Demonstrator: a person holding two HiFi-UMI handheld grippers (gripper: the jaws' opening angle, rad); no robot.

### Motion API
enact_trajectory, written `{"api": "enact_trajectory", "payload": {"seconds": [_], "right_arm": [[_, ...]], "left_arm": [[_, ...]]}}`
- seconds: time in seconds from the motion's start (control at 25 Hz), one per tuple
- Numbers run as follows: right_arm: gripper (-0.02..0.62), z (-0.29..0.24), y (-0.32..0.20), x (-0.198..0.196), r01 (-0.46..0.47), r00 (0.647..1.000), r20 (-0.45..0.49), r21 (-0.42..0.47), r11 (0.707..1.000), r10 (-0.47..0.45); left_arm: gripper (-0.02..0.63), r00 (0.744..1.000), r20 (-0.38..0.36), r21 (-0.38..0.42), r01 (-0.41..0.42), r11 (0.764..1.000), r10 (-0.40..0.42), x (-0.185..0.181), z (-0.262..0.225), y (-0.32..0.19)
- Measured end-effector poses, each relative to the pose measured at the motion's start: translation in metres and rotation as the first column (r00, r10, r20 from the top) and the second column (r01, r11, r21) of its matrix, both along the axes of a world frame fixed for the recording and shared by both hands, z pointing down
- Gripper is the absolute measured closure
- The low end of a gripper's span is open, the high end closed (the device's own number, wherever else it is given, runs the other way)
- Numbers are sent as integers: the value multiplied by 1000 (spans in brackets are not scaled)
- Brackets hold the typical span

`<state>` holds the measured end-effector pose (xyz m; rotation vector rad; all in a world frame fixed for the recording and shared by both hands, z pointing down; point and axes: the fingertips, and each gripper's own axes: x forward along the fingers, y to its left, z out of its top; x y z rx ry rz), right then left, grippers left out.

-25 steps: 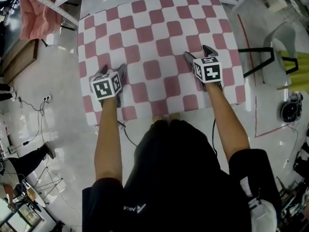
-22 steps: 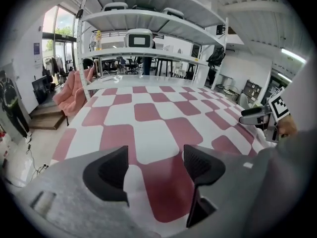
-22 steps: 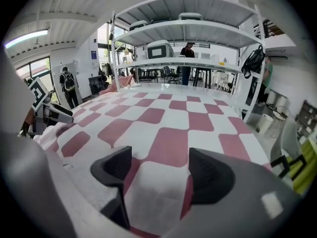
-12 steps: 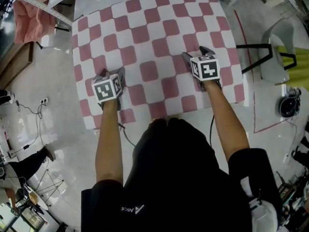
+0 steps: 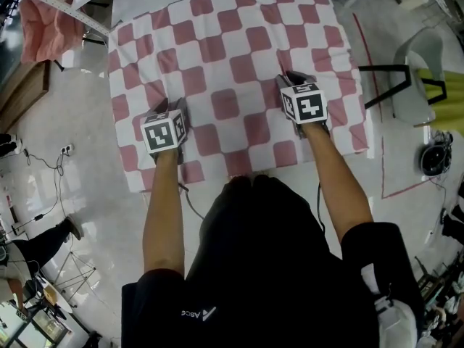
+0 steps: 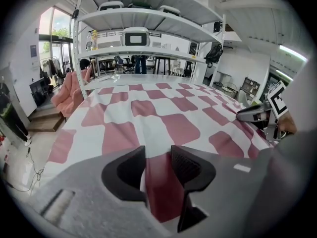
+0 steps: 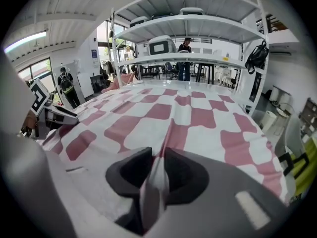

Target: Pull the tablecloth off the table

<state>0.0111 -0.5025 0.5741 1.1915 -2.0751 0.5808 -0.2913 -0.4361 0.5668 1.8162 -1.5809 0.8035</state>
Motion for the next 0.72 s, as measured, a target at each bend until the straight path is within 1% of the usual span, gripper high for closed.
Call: {"api": "enact_trajectory", "payload": {"seconds": [0.16, 0.28, 0.36, 0.48, 0.6, 0.72], "right_arm": [[580, -1, 2, -7, -6, 1000, 0, -16, 1000, 6], [588, -1, 4, -10, -10, 1000, 7, -20, 1000, 10], [589, -1, 7, -12, -6, 1000, 17, -25, 1000, 7], [589, -2, 14, -16, 4, 999, 54, -45, 999, -1], [589, -7, 23, -16, 3, 992, 125, -57, 998, 4], [589, -18, 34, -16, 7, 981, 192, -45, 999, 2]], "left_arm": [[492, 1000, 6, 0, -8, 1000, 8, 2, -1, 1], [540, 999, 25, 0, -25, 1000, 25, 4, -1, 1], [569, 999, 24, 10, -25, 1000, 25, 5, -1, 3], [591, 1000, -9, 36, -5, 999, 6, 6, -1, 8], [592, 999, -52, 70, 3, 998, 0, 10, -8, 14], [592, 995, -98, 124, 10, 992, 2, 14, -22, 22]]}}
